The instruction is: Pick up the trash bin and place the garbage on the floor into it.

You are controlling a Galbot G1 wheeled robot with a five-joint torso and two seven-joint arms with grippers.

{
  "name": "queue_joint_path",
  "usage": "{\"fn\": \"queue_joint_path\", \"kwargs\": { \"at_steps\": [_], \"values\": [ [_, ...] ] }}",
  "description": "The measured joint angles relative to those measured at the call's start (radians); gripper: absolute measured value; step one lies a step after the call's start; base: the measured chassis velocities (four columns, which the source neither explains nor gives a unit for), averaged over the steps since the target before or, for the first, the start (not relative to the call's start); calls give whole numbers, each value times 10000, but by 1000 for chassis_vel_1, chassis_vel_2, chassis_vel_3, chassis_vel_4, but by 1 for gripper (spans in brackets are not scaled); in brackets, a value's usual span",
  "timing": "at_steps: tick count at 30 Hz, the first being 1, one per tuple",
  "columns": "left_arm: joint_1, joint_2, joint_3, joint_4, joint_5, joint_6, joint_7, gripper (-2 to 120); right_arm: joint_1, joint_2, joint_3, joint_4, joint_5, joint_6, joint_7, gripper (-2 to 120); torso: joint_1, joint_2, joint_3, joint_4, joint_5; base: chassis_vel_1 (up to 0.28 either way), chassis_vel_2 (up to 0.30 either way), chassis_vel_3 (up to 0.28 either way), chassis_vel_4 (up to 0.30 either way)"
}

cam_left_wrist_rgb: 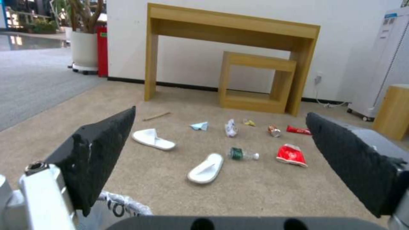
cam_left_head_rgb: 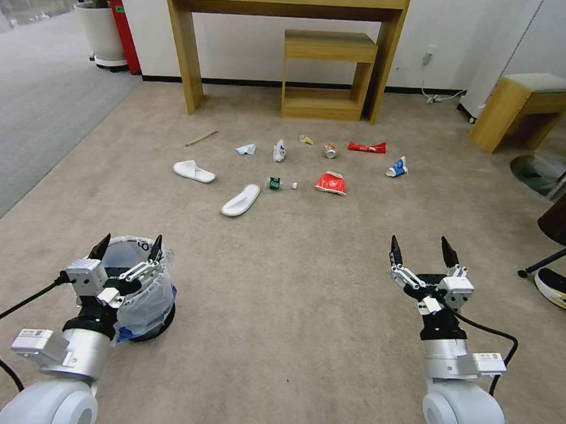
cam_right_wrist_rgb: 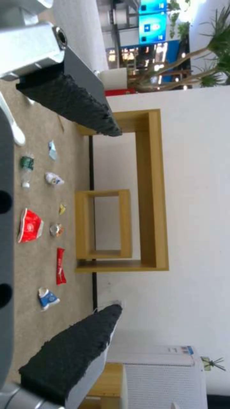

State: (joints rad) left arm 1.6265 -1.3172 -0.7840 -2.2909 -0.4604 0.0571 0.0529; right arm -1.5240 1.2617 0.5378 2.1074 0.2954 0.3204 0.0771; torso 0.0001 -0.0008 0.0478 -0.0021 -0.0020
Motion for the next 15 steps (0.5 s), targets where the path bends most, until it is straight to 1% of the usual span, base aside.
{"fn": "queue_joint_path", "kwargs": {
  "at_steps": [15],
  "values": [
    [8,43,-12,31,8,6,0,100,10,-1,1,22,8,-4,0,100,0,0,0,0,0,0,0,0,0]
  ]
}}
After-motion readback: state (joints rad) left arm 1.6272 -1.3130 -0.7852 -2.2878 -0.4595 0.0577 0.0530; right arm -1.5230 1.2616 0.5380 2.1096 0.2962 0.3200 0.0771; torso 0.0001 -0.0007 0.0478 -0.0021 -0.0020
